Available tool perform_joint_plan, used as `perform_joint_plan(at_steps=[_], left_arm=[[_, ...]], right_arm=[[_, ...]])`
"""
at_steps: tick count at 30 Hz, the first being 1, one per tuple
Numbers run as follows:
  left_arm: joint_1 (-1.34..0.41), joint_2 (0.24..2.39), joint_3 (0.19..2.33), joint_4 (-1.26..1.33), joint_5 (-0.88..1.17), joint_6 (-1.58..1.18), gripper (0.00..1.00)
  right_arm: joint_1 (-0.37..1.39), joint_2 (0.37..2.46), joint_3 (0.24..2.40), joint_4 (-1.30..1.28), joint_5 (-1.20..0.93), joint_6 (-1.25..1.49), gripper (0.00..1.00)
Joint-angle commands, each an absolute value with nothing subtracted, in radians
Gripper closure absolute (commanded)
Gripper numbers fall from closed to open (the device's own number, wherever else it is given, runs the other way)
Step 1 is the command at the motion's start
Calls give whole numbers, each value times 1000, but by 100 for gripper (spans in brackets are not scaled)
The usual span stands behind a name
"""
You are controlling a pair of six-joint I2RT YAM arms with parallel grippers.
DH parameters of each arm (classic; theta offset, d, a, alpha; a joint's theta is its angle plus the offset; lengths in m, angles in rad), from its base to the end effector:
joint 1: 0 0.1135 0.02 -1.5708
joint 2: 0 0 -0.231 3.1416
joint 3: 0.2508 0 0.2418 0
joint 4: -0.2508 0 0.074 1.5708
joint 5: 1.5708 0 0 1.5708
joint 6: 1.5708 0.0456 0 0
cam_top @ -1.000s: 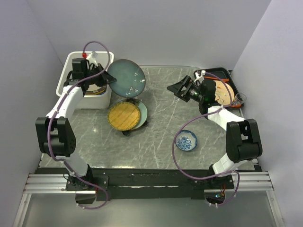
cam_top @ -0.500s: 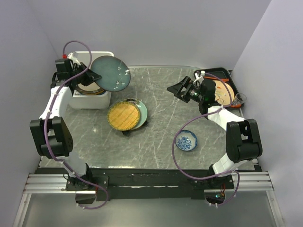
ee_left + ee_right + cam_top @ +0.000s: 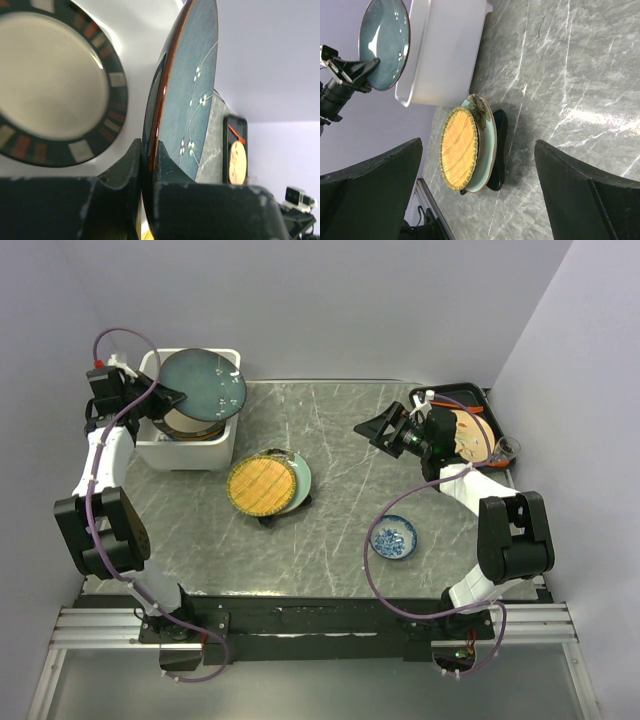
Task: Place the plates into the plastic bin on the countertop
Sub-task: Place the plate in the plastic bin.
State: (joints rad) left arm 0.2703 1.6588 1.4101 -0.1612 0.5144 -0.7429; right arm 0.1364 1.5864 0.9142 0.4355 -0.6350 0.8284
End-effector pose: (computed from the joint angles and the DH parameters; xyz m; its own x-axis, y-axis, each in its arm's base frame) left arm 0.3783 0.0815 0.2988 -0.4198 -0.7274 -0.5429 -0.1107 0.6347 -0.7648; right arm 0.3449 0.0746 0.2196 -0.6587 0.5084 -0.5547 -0.2890 0.5097 0.8103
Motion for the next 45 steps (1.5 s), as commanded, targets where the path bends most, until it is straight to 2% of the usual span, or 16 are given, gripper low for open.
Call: perform_joint_plan(at_steps=[1, 30, 42, 45], left_arm=[[296, 1559, 1430, 11, 512, -804, 99], [342, 1689, 1428, -57, 387, -805, 99], [344, 1801, 1486, -89, 457, -793, 99], [342, 1821, 1499, -101, 457, -782, 97]], right_arm=[[129, 1588, 916, 456, -637, 815, 0], [120, 1621, 933, 439, -650, 808, 0], [120, 1631, 933, 434, -658, 807, 0], [120, 1643, 946, 425, -667, 804, 0]])
